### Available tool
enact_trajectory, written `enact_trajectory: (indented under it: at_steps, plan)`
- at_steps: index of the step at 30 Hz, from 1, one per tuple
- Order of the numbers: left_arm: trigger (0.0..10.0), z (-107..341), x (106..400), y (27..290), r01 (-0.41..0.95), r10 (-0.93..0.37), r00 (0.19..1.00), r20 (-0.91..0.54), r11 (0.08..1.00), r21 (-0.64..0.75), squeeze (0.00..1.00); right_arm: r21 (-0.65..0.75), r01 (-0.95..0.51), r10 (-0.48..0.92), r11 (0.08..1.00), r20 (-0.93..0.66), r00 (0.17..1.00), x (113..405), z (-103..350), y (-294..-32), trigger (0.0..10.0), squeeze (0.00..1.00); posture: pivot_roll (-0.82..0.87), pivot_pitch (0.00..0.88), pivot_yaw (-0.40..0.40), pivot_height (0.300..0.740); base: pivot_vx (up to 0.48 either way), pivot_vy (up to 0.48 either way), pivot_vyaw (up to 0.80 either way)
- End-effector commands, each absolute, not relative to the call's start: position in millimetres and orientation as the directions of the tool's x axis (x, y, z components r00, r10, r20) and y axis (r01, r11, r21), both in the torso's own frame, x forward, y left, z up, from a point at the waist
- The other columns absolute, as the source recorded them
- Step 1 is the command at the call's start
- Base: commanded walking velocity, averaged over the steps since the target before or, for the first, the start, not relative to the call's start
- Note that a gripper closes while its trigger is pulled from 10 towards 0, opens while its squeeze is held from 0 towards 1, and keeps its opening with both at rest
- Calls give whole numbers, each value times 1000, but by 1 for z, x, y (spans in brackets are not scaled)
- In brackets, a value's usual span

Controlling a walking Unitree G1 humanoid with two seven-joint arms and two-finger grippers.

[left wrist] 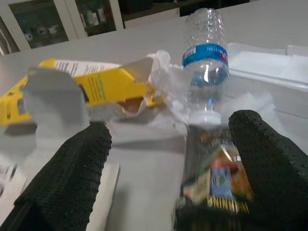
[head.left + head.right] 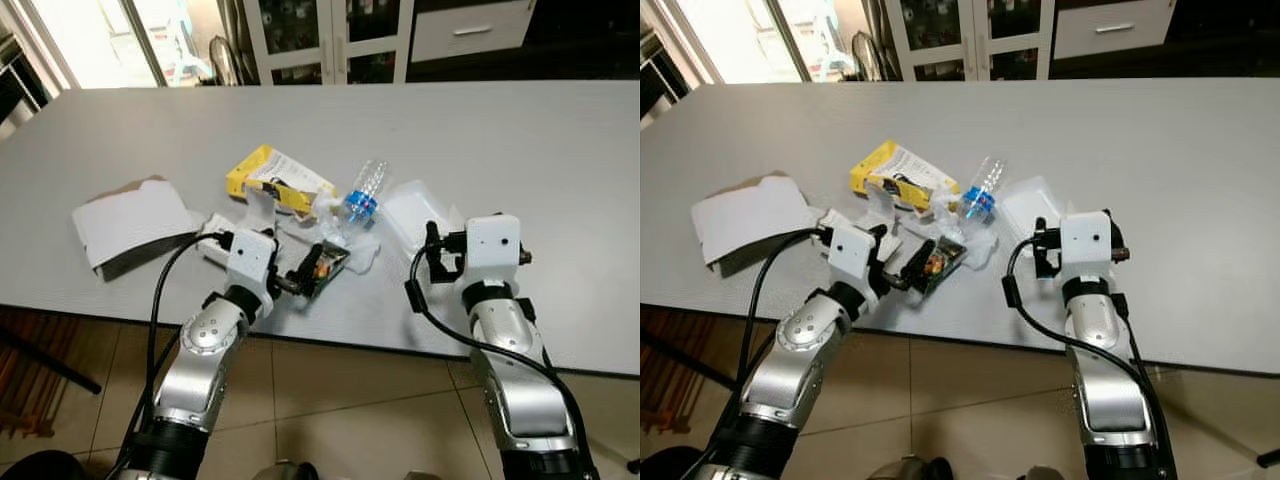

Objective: Picking trash to rubbish bin

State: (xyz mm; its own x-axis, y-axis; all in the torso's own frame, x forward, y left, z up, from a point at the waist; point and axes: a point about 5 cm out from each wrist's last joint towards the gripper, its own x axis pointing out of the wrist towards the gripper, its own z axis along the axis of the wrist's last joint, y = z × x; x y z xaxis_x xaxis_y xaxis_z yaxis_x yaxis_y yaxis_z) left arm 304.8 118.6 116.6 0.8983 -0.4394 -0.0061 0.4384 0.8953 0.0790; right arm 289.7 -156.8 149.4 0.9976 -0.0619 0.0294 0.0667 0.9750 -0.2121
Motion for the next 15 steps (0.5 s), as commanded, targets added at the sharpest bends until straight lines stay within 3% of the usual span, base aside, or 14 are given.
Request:
enact_trajectory:
  at_steps: [1,15]
  plan:
    - [10000,118,304,122,441,-442,897,-8,893,83,0,-198,52,-53,979,3,999,292,146,-157,10000,0,-82,130,121,740,0,0,0]
    - [10000,124,288,136,433,-434,901,-12,897,93,0,-190,17,-18,982,-5,1000,322,155,-169,10000,0,-4,188,125,740,0,0,0]
